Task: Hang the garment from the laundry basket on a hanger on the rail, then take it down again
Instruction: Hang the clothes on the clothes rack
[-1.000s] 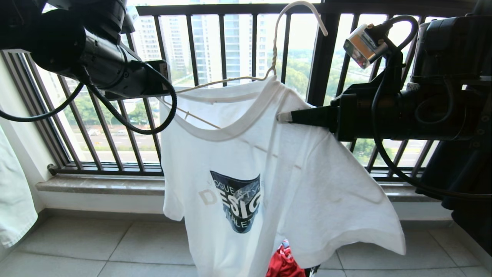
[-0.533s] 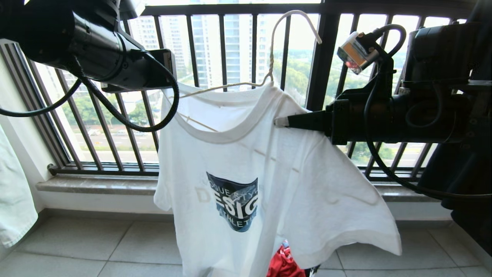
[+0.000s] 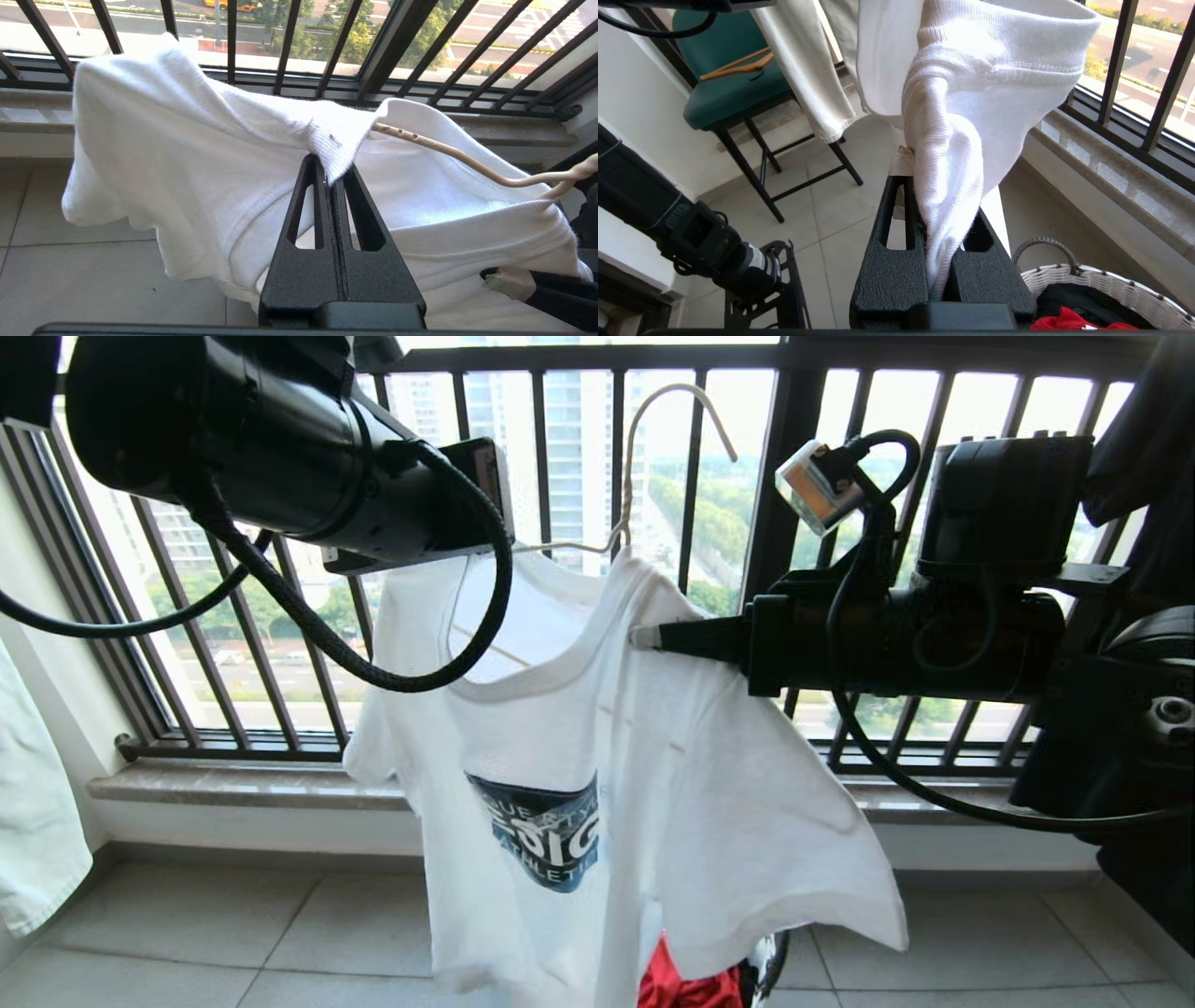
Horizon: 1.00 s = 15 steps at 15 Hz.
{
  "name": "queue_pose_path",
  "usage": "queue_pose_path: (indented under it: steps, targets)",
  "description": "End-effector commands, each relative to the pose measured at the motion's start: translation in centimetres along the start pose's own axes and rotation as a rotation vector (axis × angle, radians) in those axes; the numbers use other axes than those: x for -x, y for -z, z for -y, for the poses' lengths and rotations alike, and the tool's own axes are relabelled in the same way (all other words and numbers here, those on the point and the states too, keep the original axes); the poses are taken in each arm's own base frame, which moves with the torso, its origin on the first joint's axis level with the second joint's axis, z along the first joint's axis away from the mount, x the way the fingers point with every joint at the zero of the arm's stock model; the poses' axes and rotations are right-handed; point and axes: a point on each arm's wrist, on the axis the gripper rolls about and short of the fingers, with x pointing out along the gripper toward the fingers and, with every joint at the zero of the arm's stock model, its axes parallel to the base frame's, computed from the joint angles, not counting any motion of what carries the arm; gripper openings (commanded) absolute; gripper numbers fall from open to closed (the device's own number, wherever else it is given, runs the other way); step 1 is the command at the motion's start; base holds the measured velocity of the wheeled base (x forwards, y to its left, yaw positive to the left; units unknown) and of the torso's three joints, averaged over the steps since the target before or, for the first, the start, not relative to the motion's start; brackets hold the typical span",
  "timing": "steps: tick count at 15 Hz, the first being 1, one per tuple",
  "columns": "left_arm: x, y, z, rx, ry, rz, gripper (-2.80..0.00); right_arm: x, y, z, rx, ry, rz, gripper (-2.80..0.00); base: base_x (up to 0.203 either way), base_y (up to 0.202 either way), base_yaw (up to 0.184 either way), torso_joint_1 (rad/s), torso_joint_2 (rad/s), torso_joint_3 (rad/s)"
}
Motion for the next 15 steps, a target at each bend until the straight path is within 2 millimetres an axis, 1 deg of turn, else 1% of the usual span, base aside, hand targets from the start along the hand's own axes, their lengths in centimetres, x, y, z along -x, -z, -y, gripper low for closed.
queue_pose_path:
  steps: [1,3,6,11,12,15]
  targets:
    - [0.5,0.5,1.1,0.019,0.040,-0.013,-2.80,-0.8,0.6,0.7,0.006,-0.009,0.028,-2.80,0.000,0.000,0.000,0.000,0.00,0.000]
    - [1.3,0.3,1.8,0.069,0.081,0.011,-2.80,-1.2,0.7,1.1,0.018,0.024,0.065,-2.80,0.000,0.000,0.000,0.000,0.00,0.000]
    - [2.6,-0.2,2.0,0.145,0.124,0.047,-2.80,-1.7,1.0,1.7,0.046,0.042,0.131,-2.80,0.000,0.000,0.000,0.000,0.00,0.000]
    - [4.6,-0.4,3.7,0.246,0.251,0.082,-2.80,-1.4,0.0,1.3,0.023,0.045,0.242,-2.80,0.000,0.000,0.000,0.000,0.00,0.000]
    - [4.5,-0.2,3.9,0.251,0.256,0.074,-2.80,-1.2,0.0,1.2,0.025,0.046,0.248,-2.80,0.000,0.000,0.000,0.000,0.00,0.000]
    - [2.9,1.0,4.5,0.259,0.231,0.023,-2.80,-0.9,-0.2,0.9,0.055,0.023,0.320,-2.80,0.000,0.000,0.000,0.000,0.00,0.000]
